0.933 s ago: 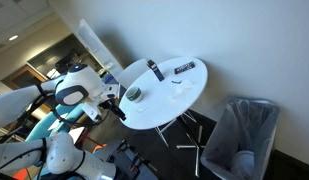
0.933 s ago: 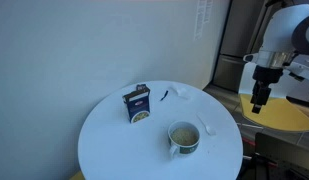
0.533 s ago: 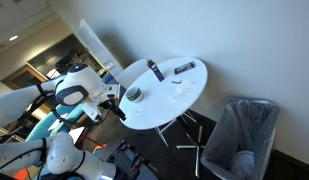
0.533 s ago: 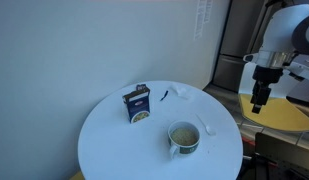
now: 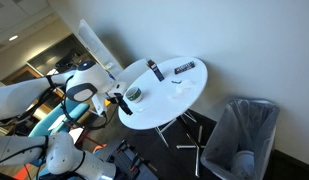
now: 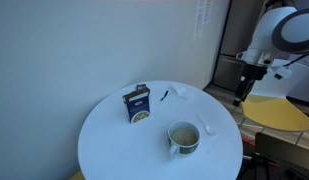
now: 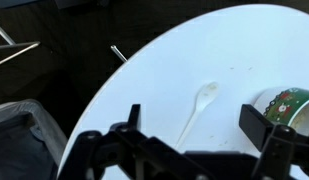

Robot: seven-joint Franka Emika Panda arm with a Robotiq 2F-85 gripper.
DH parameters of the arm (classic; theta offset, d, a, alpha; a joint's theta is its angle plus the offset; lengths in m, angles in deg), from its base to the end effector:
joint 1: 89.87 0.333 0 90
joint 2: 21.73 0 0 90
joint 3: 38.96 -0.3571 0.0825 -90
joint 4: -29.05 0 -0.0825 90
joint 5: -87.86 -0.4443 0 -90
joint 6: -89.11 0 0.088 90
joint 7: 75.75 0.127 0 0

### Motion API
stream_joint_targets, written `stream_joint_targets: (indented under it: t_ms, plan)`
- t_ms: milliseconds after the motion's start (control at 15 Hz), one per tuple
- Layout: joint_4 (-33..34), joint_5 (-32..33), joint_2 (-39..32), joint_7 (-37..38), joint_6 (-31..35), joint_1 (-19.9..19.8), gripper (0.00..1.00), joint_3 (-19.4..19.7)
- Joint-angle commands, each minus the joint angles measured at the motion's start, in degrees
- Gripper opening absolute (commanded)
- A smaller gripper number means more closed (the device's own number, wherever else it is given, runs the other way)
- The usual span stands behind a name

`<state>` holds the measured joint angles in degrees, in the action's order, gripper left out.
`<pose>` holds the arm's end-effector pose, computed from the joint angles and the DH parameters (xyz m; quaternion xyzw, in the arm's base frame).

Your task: Put the plastic spoon in the mug

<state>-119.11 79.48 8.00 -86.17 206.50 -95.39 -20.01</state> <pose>0.3815 -0.1568 0.4081 -0.9801 0.1338 -0.0178 0.1453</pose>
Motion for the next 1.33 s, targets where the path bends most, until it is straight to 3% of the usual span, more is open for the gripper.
stream_joint_targets:
  t_ms: [0, 467, 600, 800, 1267]
  plan:
    - [7.6, -2.8, -13.8, 8.7, 3.5, -1.0, 1.0, -3.7]
    - [20.1, -3.0, -33.2, 22.1, -2.7, -0.8, 1.0, -8.6]
    - [17.2, -2.4, -31.3, 20.1, 0.3, -1.1, 1.0, -9.0]
    - [19.1, -2.3, -34.2, 21.0, -0.2, -0.9, 1.0, -9.5]
    - [18.8, -4.9, -31.6, 28.4, -0.3, -0.2, 1.0, -10.4]
